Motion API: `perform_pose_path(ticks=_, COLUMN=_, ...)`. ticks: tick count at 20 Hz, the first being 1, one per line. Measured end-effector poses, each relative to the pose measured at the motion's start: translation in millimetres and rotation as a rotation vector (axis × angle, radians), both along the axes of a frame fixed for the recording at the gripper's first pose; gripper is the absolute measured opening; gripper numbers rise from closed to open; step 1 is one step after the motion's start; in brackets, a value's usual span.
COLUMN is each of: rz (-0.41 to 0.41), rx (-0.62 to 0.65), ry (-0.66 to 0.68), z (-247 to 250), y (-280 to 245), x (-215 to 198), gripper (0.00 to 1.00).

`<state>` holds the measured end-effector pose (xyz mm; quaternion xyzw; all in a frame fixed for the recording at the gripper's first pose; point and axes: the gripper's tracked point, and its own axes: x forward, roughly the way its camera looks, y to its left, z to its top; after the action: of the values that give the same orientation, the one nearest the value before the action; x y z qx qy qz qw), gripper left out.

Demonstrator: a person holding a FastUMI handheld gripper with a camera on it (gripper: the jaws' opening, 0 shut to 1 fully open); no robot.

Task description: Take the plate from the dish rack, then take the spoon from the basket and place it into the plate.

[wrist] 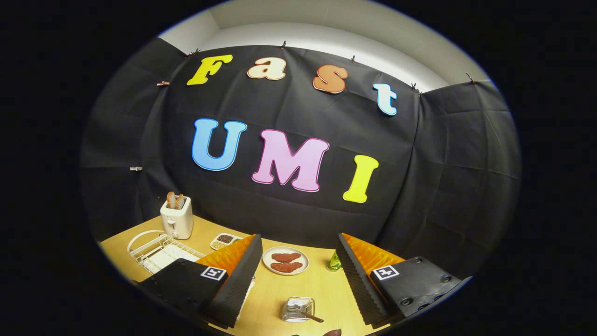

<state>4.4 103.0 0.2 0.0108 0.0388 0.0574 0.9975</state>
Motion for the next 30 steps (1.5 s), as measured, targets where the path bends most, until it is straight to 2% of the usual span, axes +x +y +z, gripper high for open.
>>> perform_pose_path(ticks=4, rz=0.041, rx=0.026, ry=0.085, z=-18.4, y=37.0, x=0.7, gripper=0.97)
perform_pose_path(ticks=9, rz=0.078, rx=0.047, ry=0.272, z=-64.5, y=82.1, x=6.9, gripper=0.98)
perform_pose_path(ticks=15, rz=0.034, rx=0.027, ry=0.455, z=-123.8, y=116.6, x=26.1, gripper=0.93)
perform_pose_path(ticks=19, rz=-0.039, rx=0.024, ry=0.523, z=-155.2, y=129.7, x=42.5, gripper=0.78)
perform_pose_path(ticks=24, rz=-0.135, rx=0.041, ry=0.622, z=-197.0, y=141.9, x=53.3, gripper=0.64)
perform_pose_path(ticks=26, rz=-0.181, rx=0.04, ry=0.632, z=-204.1, y=139.9, x=58.7, gripper=0.52)
perform_pose_path(ticks=27, rz=-0.218, rx=0.029, ry=0.628, z=-204.7, y=133.8, x=61.6, gripper=0.28)
perform_pose_path(ticks=30, rz=-0.299, rx=-0.058, ry=0.642, z=-206.2, y=122.1, x=59.8, gripper=0.21)
